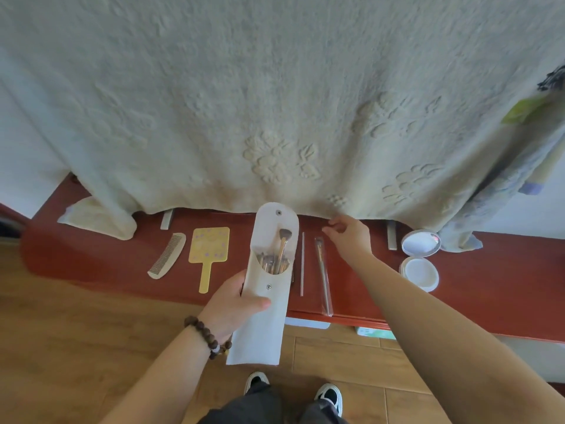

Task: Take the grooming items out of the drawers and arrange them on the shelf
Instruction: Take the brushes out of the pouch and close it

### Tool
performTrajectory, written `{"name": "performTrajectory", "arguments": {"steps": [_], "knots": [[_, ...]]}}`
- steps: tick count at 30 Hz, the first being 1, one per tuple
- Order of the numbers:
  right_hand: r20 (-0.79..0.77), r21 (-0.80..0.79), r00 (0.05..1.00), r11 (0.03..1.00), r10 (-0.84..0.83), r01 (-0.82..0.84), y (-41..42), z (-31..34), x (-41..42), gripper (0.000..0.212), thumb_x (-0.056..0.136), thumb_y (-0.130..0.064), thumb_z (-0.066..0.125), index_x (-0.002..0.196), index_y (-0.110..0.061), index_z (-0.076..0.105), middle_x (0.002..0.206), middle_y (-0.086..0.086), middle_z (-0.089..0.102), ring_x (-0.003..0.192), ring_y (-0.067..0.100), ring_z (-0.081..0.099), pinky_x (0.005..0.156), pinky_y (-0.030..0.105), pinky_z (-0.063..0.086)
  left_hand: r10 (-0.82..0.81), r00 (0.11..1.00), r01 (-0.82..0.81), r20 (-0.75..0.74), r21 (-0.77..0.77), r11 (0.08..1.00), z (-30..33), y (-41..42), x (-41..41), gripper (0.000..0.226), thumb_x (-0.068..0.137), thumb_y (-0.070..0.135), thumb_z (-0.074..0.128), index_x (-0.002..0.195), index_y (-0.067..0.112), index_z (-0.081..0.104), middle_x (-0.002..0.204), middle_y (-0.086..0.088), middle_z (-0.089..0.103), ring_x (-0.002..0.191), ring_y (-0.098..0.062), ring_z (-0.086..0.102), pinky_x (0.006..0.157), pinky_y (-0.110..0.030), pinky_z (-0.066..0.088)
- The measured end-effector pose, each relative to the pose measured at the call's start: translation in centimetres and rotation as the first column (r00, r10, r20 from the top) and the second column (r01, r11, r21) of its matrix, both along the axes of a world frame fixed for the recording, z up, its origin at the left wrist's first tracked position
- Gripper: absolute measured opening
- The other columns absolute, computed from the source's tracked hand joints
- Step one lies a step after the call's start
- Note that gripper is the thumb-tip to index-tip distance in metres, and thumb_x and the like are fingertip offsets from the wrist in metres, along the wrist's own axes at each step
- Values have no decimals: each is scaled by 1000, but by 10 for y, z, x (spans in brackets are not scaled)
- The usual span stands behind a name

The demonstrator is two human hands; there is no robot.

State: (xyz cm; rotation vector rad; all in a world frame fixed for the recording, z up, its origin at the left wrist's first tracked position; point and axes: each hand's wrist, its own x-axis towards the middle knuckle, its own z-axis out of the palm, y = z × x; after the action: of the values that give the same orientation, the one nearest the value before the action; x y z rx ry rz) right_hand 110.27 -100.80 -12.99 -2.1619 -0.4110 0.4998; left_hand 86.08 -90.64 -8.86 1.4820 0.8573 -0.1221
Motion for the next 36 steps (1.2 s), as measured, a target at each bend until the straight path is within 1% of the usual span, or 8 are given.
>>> {"name": "performTrajectory", "arguments": {"steps": [3,8,12,16,22,26,33,36], "knots": [[-63,198,996,979,62,-49,1,26,-24,12,78,-30,75,82,-22,68,77,0,69,67,15,64,68,27,50,-23,999,22,27,4,1000,4,-2,8,40,75,14,72,112,25,60,105,4,72,97,-17,69,87,-45,56],[4,177,999,983,42,-42,-6,51,-55,39,71,-39,79,98,-21,58,84,-5,62,74,5,56,62,12,39,-28,997,27,74,24,999,10,-5,21,39,81,0,69,111,23,60,104,2,72,96,-18,69,89,-45,55],[-5,206,1000,979,-10,11,-14,59,-62,34,69,-36,80,90,-20,59,86,-3,60,72,6,52,59,11,38,-64,995,58,82,79,995,12,-6,28,42,78,7,71,113,26,61,106,4,72,98,-18,68,90,-48,53],[-57,185,996,981,68,-56,-20,53,-68,19,75,-30,77,83,-16,66,82,1,62,68,8,50,62,16,37,-95,993,85,71,131,988,13,-13,34,43,80,5,70,114,29,59,107,7,71,99,-13,67,92,-44,53],[-211,377,976,916,-58,136,-27,70,-44,10,82,-14,71,84,-8,64,83,16,67,71,21,63,67,34,58,-158,987,150,29,180,972,11,-15,34,40,78,8,70,110,30,60,105,6,71,97,-13,67,91,-44,53],[-244,512,959,821,-143,253,-32,88,-8,11,89,-8,62,82,-14,56,81,13,65,67,18,65,55,30,57,-129,992,126,7,161,979,6,-11,26,41,71,15,69,110,26,61,103,3,72,95,-17,68,89,-47,54],[-154,62,986,995,-65,75,-45,34,18,8,82,-13,72,85,-9,66,70,8,60,58,17,56,55,29,55,30,999,-26,-34,114,993,-2,-3,16,35,81,4,69,106,26,60,104,3,71,94,-17,68,87,-44,55],[-270,-72,958,994,-95,79,-43,3,13,12,80,-13,74,89,-12,67,73,7,63,62,20,63,60,39,60,57,997,-52,-48,104,993,-4,0,14,34,82,8,69,108,26,58,105,3,70,95,-17,67,85,-42,56]]}}
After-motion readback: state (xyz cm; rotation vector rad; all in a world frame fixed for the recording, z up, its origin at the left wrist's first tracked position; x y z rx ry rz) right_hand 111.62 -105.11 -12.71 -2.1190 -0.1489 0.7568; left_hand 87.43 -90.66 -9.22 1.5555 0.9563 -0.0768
